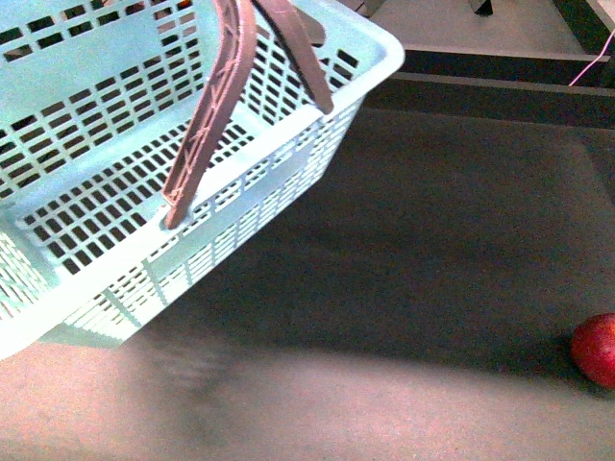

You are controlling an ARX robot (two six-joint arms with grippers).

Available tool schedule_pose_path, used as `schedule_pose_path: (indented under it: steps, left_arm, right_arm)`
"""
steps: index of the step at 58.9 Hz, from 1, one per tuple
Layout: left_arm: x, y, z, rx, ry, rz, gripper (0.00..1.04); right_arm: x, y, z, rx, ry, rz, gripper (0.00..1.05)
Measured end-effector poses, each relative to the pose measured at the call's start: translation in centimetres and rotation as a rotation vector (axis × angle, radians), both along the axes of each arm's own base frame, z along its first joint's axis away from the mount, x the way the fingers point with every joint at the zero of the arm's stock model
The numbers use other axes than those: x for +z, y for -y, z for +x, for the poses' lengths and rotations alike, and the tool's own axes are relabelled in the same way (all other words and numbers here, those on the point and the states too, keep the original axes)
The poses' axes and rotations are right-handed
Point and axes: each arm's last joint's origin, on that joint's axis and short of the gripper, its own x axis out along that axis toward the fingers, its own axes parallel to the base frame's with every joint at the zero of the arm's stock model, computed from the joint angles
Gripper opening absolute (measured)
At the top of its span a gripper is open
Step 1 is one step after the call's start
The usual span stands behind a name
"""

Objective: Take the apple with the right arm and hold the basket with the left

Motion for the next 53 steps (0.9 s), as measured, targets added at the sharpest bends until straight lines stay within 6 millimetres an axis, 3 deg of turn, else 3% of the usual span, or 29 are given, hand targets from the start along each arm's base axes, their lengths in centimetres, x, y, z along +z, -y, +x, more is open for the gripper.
schedule_pose_path:
  steps: [19,53]
  left_arm:
    - [1.1,4.0,-0.8,-0.186,-0.006,0.065,0.16]
    - [1.1,4.3,-1.0,-0.201,-0.001,0.078,0.16]
  right_arm:
    - [0.0,0.0,0.0,0.0,0.0,0.0,0.96]
    - [0.0,0.0,0.0,0.0,0.0,0.0,0.96]
